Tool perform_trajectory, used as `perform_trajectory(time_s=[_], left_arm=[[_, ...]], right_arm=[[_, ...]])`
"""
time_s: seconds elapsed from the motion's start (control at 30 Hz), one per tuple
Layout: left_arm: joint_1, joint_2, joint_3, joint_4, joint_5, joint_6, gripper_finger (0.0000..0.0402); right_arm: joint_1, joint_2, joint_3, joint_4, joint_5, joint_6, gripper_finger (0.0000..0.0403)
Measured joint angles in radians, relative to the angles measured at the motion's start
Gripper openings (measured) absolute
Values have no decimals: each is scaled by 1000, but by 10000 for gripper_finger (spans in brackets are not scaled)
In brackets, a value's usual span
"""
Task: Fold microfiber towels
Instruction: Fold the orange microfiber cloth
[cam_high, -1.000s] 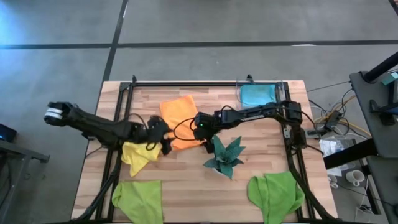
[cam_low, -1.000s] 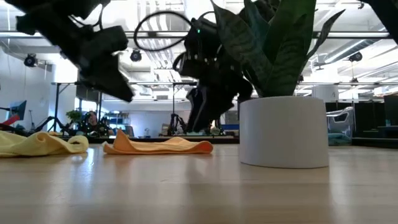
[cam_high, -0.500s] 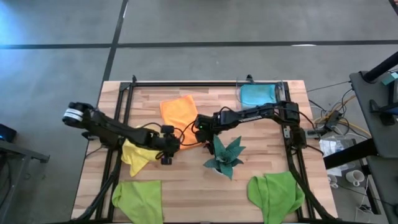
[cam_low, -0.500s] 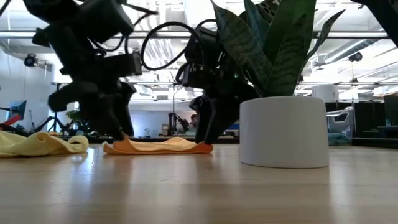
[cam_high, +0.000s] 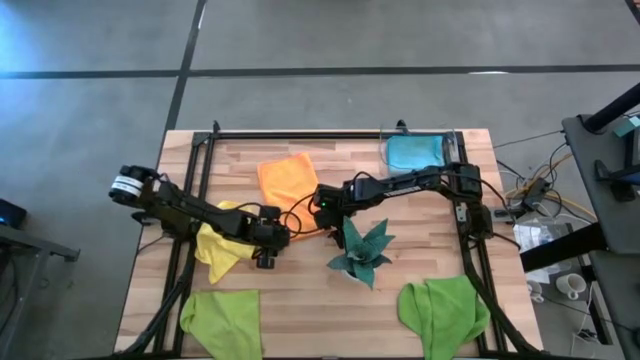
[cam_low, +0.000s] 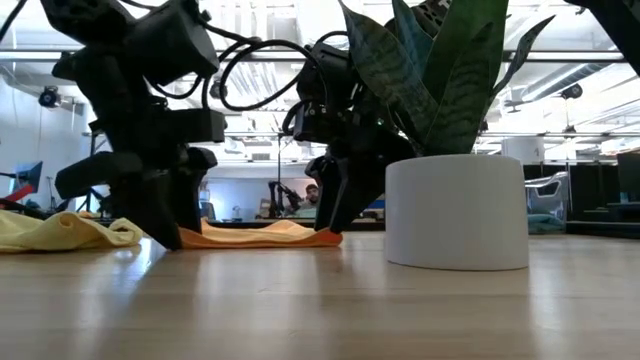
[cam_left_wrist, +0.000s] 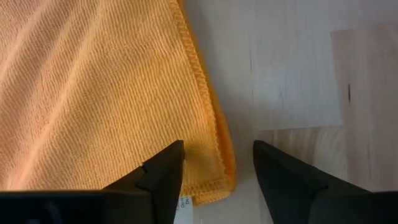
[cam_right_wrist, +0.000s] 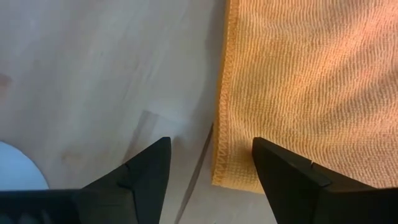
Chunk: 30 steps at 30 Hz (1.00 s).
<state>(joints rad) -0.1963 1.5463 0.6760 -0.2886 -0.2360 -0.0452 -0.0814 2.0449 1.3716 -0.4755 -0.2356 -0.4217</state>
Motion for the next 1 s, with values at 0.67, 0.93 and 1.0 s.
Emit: perform_trajectory(time_s=[0.67, 0.93, 1.0], left_arm=[[1, 50, -31, -8, -20, -79, 1], [1, 33, -37, -7, -12, -108, 1], [0, 22, -38, -5, -16, -128, 0]], right_arm=[[-2, 14, 19, 10, 80, -60, 224], [-1, 62, 23, 9, 73, -181, 218], [0, 63, 23, 7, 72, -176, 204]])
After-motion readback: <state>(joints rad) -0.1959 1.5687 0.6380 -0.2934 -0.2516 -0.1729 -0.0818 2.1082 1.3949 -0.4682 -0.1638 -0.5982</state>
